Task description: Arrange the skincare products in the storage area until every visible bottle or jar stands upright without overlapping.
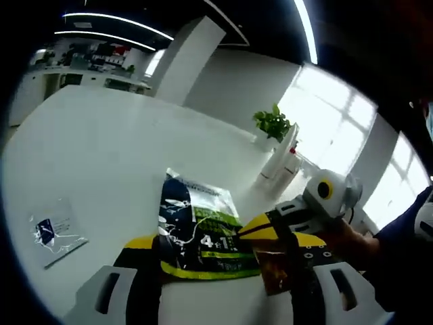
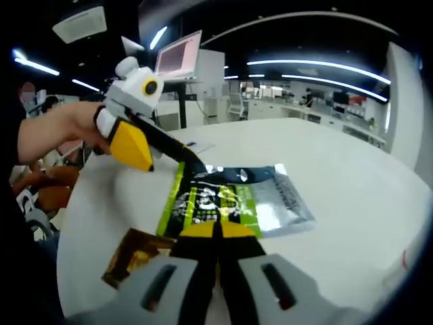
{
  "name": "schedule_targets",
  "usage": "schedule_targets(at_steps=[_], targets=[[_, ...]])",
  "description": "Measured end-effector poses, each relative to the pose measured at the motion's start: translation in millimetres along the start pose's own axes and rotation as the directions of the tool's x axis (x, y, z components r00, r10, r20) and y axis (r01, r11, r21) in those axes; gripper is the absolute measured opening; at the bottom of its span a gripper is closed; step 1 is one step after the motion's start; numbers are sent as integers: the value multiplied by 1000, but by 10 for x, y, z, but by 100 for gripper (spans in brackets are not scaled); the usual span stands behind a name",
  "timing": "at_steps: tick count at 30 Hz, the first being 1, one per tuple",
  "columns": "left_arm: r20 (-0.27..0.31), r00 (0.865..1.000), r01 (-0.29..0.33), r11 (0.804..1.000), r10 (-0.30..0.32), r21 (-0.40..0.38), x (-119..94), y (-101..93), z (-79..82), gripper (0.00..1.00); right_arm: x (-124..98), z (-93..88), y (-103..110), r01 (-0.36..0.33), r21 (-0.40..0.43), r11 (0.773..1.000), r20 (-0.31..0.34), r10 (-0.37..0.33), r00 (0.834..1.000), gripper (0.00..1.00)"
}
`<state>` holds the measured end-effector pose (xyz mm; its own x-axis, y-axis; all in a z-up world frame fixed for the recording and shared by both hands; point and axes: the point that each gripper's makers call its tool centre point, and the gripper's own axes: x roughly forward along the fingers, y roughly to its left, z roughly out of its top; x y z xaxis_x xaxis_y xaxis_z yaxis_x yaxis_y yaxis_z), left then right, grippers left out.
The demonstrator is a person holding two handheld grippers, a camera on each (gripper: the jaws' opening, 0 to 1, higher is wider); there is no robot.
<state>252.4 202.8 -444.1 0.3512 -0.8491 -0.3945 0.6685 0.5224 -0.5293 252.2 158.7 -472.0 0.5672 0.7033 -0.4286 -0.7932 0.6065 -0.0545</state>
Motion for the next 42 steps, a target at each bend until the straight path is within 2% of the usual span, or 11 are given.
schedule_targets(at_steps=[4, 10, 15, 23, 26, 34, 37, 42], targets=[[-8, 1000, 3, 1000, -4, -10, 27, 17, -2, 74, -1, -2, -1, -4, 5, 1000, 4, 4, 1000, 0], [-14, 1000, 2, 1000, -2, -30, 26, 115, 5, 58, 2, -3, 0, -6, 8, 1000, 10, 6, 1000, 0], [-12, 1000, 0, 999, 0, -49, 23, 186, 9, 48, 3, 0, 2, -7, 7, 1000, 14, 7, 1000, 0], [-20, 999, -30, 997, 28, -78, 38, 325, 25, 26, 5, 1, 0, -8, 4, 1000, 15, 8, 1000, 0], [-25, 999, -36, 998, 35, -42, 51, 361, 18, 23, 5, 2, -1, -9, 3, 1000, 15, 9, 1000, 0], [-23, 998, -54, 998, 53, -35, 44, 419, 26, 11, 3, 7, 0, -10, 1, 1000, 17, 10, 1000, 0], [-26, 997, -66, 998, 66, -9, 36, 440, 17, 5, 5, 8, 0, -12, -1, 1000, 18, 12, 1000, 0], [-22, 998, -63, 998, 63, -8, 32, 439, 16, 3, 4, 9, 3, -12, -2, 1000, 21, 13, 1000, 0]])
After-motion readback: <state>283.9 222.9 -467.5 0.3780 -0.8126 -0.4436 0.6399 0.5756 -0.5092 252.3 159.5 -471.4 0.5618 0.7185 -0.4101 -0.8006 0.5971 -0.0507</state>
